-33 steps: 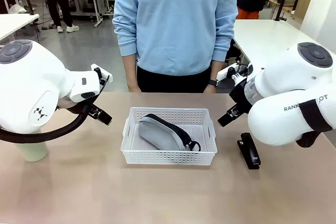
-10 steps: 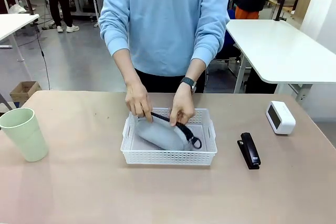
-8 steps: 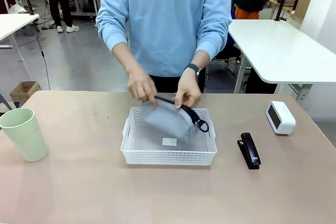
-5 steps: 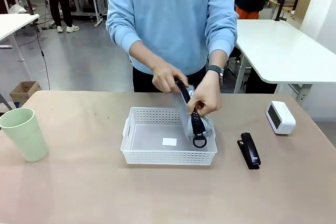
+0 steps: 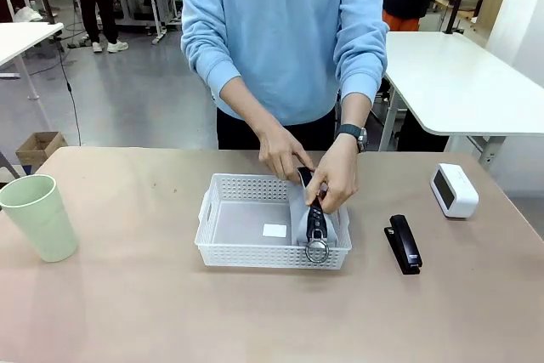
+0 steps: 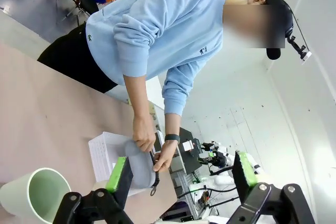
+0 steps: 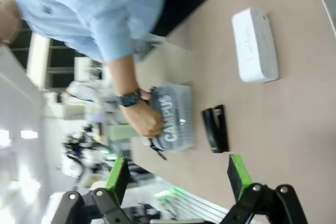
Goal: Efficiently arrange items inside the basket to fit them all.
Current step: Pick up the Digital clock and place it inside the Organizing basket.
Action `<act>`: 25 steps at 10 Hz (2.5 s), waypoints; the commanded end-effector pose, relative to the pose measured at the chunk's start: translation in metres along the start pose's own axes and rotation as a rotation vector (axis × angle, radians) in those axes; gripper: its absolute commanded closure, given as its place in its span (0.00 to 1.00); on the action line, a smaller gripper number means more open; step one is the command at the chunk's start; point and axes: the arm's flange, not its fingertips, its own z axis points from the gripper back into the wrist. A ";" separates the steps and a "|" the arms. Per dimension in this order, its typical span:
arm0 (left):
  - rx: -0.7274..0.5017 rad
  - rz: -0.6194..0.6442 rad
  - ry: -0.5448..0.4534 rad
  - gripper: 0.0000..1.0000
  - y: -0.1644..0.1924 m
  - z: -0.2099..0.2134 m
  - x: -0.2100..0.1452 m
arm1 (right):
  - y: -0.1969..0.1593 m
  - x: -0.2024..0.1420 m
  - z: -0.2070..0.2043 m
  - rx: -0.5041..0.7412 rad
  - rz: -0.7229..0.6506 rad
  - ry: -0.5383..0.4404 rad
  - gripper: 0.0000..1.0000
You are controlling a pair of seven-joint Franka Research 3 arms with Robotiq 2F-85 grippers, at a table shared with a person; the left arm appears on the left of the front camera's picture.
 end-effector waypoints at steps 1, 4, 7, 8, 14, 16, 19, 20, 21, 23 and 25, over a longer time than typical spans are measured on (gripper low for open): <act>-0.022 -0.024 -0.009 0.00 -0.001 0.000 0.002 | 0.033 0.017 -0.036 -0.235 0.060 0.074 0.00; -0.022 -0.024 -0.009 0.00 -0.001 0.000 0.002 | 0.081 0.027 -0.088 -0.512 0.180 0.089 0.00; -0.022 -0.024 -0.009 0.00 -0.001 0.000 0.002 | 0.087 0.028 -0.097 -0.480 0.186 0.077 0.00; -0.022 -0.024 -0.009 0.00 -0.001 0.000 0.002 | 0.090 0.029 -0.100 -0.510 0.131 0.058 0.00; -0.022 -0.024 -0.009 0.00 -0.001 0.000 0.002 | 0.077 0.047 -0.175 -0.737 0.205 0.061 0.00; -0.022 -0.024 -0.009 0.00 -0.001 0.000 0.002 | 0.072 0.051 -0.184 -0.748 0.191 0.096 0.00; -0.022 -0.024 -0.009 0.00 -0.001 0.000 0.002 | 0.066 0.061 -0.190 -0.743 0.198 0.106 0.00; -0.022 -0.024 -0.009 0.00 -0.001 0.000 0.002 | 0.066 0.062 -0.191 -0.733 0.220 0.133 0.00; -0.022 -0.024 -0.009 0.00 -0.001 0.000 0.002 | 0.066 0.063 -0.189 -0.745 0.311 0.149 0.00; -0.022 -0.024 -0.009 0.00 -0.001 0.000 0.002 | 0.067 0.062 -0.193 -0.777 0.439 0.153 0.00; -0.022 -0.024 -0.009 0.00 -0.001 0.000 0.002 | 0.067 0.062 -0.201 -0.783 0.460 0.178 0.00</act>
